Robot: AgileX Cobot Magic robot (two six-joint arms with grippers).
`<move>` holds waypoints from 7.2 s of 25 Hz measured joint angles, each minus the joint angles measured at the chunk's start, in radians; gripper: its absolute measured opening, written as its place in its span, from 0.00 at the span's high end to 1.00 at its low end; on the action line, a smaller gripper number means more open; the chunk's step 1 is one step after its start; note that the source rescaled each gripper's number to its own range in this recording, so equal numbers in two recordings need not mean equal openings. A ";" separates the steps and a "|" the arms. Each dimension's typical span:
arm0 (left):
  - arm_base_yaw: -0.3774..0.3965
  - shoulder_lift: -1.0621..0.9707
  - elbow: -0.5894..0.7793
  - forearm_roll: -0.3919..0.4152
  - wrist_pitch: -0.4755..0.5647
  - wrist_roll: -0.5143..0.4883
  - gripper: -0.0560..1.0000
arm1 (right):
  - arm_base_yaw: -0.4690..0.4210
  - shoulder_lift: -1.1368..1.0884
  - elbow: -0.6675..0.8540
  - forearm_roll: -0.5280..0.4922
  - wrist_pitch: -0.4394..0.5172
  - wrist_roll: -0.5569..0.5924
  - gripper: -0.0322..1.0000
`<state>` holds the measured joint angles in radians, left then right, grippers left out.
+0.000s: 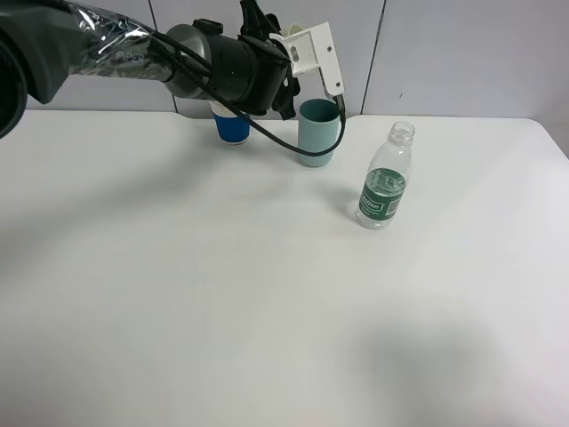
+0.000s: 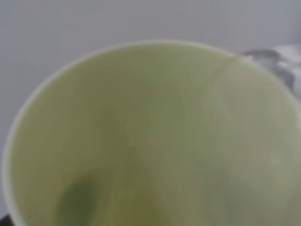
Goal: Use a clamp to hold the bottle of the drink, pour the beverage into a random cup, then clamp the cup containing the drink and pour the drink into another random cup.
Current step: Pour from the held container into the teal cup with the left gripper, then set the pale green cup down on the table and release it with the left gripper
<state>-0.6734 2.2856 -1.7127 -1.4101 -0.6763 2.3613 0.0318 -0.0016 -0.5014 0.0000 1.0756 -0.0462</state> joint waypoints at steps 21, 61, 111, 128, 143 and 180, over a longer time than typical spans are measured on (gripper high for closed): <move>0.000 0.000 0.000 0.076 0.015 0.002 0.90 | 0.000 0.000 0.000 0.000 0.000 0.000 0.06; 0.000 0.000 0.000 0.179 -0.008 0.105 0.90 | 0.000 0.000 0.000 0.000 0.000 0.000 0.06; 0.000 0.002 0.093 0.733 -0.136 0.286 0.90 | 0.000 0.000 0.000 0.000 0.000 0.000 0.06; -0.053 -0.315 0.283 0.605 -0.030 -0.228 0.90 | 0.000 0.000 0.000 0.000 0.000 0.000 0.06; 0.012 -0.839 0.895 0.817 0.083 -1.192 0.90 | 0.000 0.000 0.000 0.000 0.000 0.000 0.06; 0.383 -0.475 1.254 2.149 -0.382 -2.442 0.90 | 0.000 0.000 0.000 0.000 0.000 0.000 0.06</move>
<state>-0.2902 1.8103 -0.4582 0.7386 -1.0578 -0.0808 0.0318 -0.0016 -0.5014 0.0000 1.0756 -0.0462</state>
